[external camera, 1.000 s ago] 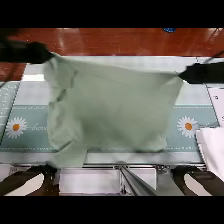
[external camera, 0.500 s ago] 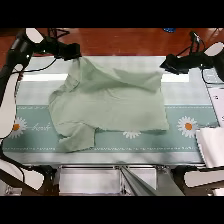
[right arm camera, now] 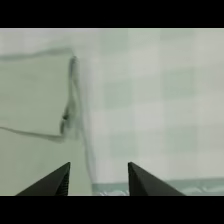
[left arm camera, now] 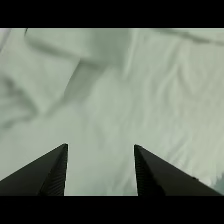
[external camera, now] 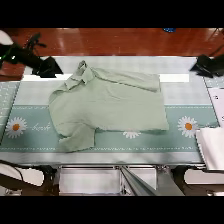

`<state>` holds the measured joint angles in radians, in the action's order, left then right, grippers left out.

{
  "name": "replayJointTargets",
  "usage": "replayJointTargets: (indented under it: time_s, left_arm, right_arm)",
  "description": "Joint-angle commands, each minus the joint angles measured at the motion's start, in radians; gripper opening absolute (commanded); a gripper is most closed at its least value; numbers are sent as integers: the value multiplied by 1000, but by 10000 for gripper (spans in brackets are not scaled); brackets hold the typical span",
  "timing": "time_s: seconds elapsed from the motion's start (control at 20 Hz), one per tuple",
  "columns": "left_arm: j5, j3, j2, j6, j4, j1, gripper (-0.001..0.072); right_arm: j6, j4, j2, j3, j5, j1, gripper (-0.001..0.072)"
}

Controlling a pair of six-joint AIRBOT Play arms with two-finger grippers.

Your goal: Fold the shirts.

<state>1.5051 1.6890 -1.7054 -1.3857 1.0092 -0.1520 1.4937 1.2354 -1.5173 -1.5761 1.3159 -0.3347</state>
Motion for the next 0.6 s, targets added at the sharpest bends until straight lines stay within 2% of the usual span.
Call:
replayJointTargets:
  time_s: [0.0,0.1,0.2,0.35,0.55]
  left_arm:
    - [-24,-379,206,76,11,-108,508]
    - [-198,-653,368,92,-4,-193,508]
    - [-280,-858,483,100,-47,-286,508]
    - [-275,-1010,507,103,-93,-358,507]
    - [-257,-1046,485,95,-65,-361,507]
  right_arm:
    - [13,48,191,294,-79,-64,414]
    - [-54,-119,330,555,-190,-70,414]
    - [-140,-265,470,761,-236,-40,414]
    - [-153,-338,639,943,-272,13,414]
    - [-141,-339,724,980,-210,58,414]
